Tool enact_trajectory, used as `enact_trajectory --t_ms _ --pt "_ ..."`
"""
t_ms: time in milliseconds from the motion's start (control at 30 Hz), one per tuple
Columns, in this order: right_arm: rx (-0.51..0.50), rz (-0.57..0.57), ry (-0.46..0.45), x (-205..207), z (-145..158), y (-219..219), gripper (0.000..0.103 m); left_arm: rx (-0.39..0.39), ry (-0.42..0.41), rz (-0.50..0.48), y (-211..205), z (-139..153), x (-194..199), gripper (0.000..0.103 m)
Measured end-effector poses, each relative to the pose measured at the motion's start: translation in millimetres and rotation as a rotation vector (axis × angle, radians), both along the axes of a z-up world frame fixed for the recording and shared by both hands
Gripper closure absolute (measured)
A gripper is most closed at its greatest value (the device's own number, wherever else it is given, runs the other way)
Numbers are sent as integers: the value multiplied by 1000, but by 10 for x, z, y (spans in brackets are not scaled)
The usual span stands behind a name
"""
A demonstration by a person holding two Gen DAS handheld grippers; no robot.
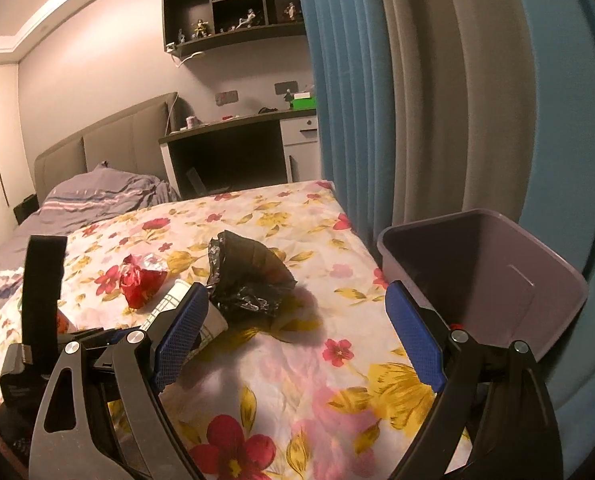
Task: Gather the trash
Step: 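Grasp the second checked cup with the left tool while the right tool grasps the black bag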
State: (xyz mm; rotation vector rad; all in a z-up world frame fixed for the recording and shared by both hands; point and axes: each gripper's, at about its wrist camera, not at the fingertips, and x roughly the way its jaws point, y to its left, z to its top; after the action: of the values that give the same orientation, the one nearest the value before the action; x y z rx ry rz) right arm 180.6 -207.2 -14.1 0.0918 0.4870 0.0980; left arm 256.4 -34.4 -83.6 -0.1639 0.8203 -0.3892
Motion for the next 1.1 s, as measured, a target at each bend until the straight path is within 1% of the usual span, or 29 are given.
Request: enact_trajectory --t_ms 100,167,333,433,533,600,833,933,1100 --pt "-7 14 6 54 -31 48 16 -40 -28 35 139 73 -81 45" --pt "-15 22 15 98 -60 85 16 -48 -58 65 248 151 -166 45" --pt "-22 42 48 238 -165 200 16 -12 -151 168 552 368 -428 45" --pt "-31 53 67 327 -230 284 16 -16 -174 200 675 436 -515 45" --pt "-40 68 84 396 -285 367 16 4 -198 229 753 494 -581 45" --pt "-43 76 93 426 -310 408 16 7 -208 241 794 522 -595 45" --pt "-43 99 133 559 -371 440 19 -24 -222 271 936 592 -649 45" --pt "-43 110 161 613 -410 450 23 -31 -227 281 986 624 -670 45" --pt "-48 135 195 683 -458 502 26 -33 -228 294 1046 648 -678 45"
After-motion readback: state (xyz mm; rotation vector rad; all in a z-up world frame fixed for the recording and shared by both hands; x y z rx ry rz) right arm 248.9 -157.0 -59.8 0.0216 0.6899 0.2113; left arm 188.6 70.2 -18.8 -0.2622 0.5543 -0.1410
